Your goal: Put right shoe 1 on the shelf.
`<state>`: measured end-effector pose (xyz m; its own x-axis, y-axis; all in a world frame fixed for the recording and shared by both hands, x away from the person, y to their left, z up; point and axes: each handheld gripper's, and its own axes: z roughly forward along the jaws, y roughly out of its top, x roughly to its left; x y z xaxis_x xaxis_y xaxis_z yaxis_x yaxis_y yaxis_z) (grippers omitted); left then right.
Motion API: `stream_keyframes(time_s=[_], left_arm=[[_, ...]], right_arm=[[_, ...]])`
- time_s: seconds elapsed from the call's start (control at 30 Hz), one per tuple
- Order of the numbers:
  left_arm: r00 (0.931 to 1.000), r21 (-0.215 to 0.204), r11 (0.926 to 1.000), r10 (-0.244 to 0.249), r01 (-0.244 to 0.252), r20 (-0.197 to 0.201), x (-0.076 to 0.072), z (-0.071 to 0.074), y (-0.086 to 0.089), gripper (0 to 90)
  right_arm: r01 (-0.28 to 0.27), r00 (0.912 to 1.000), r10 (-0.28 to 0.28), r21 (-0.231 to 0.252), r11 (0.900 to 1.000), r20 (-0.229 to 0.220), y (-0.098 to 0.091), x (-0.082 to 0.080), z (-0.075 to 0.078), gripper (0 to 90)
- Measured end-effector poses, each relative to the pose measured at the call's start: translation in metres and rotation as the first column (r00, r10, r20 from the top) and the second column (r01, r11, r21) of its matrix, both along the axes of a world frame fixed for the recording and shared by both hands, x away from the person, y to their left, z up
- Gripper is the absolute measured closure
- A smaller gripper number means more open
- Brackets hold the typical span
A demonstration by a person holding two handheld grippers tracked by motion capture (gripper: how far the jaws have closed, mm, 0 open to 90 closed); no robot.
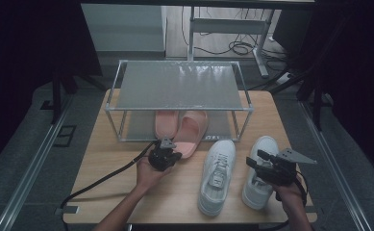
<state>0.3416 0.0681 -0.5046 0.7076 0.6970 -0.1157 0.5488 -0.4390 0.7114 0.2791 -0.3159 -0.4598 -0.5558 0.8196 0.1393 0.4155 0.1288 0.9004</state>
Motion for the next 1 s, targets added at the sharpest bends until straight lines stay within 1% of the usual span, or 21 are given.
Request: stream_keyframes(time_s=[0.1,0.27,0.33,0.47,0.5,0.57,0.63,0.8,1.0], left_arm=[[0.9999,-0.019,0.9998,-0.007,0.007,-0.015,0.003,-0.003,-0.002,90.0],[0.9996,-0.031,0.9994,-0.018,0.017,-0.023,0.007,-0.003,-0.007,90.0],[0.9997,-0.031,0.9995,-0.01,0.009,-0.022,0.01,-0.004,-0.008,90.0],[0.9997,-0.045,0.999,0.004,-0.005,-0.024,0.015,-0.004,-0.009,90.0],[0.9998,-0.042,0.9991,0.005,-0.006,-0.021,0.015,-0.003,-0.01,90.0],[1.0,-0.009,1.0,0.002,-0.002,0.0,0.015,-0.002,-0.014,90.0],[0.9999,0.008,1.0,-0.002,0.002,0.01,0.016,-0.001,-0.019,90.0],[1.0,0.016,0.9999,-0.005,0.004,0.008,0.021,-0.001,-0.025,90.0],[0.9998,0.038,0.9993,-0.001,0.001,0.02,0.025,-0.001,-0.032,90.0]], right_arm=[[0.002,1.0,-0.002,0.001,1.0,-0.001,-0.001,0.0,0.0,40.7],[0.0,1.0,0.0,-0.001,1.0,-0.002,0.0,0.0,-0.001,40.7],[-0.001,1.0,0.001,-0.002,1.0,-0.003,0.001,0.0,-0.001,40.6],[0.001,1.0,-0.001,-0.002,1.0,-0.002,0.0,0.0,-0.001,40.6],[0.001,1.0,-0.001,-0.002,1.0,-0.002,0.0,0.0,-0.001,40.6],[0.001,1.0,-0.001,-0.003,1.0,-0.003,0.0,0.001,-0.001,40.7],[0.001,1.0,-0.001,-0.004,1.0,-0.004,0.001,0.001,-0.001,40.7],[0.001,1.0,-0.001,-0.003,1.0,-0.003,0.0,0.001,-0.001,40.7],[0.001,1.0,-0.001,-0.004,1.0,-0.003,0.0,0.001,-0.002,40.6]])
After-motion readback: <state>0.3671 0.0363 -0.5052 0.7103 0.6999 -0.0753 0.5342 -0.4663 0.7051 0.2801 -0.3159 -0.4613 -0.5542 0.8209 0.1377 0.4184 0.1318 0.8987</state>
